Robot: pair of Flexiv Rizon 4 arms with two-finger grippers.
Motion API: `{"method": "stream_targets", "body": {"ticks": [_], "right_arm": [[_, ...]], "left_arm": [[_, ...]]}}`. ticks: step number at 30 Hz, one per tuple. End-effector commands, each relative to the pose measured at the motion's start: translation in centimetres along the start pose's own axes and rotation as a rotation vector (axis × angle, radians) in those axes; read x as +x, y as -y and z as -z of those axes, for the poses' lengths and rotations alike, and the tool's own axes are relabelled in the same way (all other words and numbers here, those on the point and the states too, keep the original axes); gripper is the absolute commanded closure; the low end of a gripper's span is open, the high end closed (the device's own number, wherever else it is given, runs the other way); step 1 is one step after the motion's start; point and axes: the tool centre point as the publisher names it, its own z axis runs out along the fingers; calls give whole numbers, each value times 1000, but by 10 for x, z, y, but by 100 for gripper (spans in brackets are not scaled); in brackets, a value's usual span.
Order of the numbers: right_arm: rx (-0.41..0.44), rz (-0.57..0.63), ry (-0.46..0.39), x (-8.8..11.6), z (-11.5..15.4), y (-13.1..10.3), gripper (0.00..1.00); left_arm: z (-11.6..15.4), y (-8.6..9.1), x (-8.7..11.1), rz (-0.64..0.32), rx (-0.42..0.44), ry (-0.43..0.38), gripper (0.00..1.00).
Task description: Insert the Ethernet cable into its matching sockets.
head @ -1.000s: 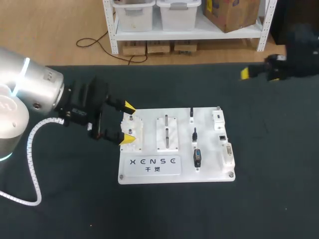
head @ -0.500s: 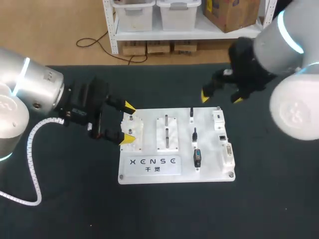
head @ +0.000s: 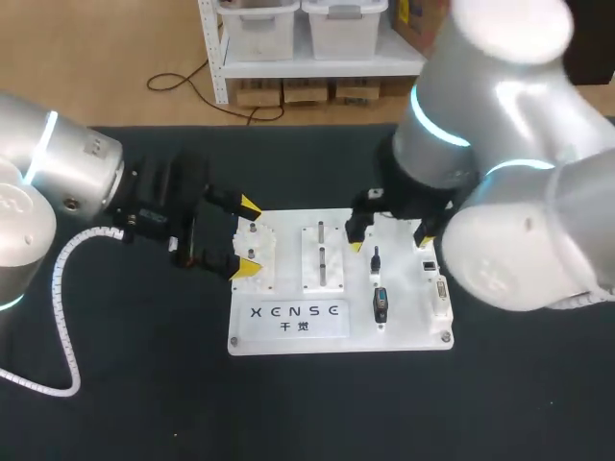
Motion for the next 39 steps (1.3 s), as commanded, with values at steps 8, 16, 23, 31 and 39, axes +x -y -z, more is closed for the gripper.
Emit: {"method": "stream_targets", "body": {"ticks": [8, 16, 23, 31, 39], "right_arm": [[77, -1, -49, -2, -23, -9, 0], [95, -7, -70, -1, -29, -7, 36], [96, -8, -92, 1, -33, -7, 51], [90, 2, -106, 2, -35, -8, 64], [95, 3, -112, 1, -33, -8, 100]], "left_arm": [[-1, 0, 1, -2, -2, 3, 0], [-1, 0, 1, -2, -2, 3, 0], [-1, 0, 1, -2, -2, 3, 0], [-1, 0, 1, -2, -2, 3, 0], [-1, 0, 1, -2, -2, 3, 0]]}}
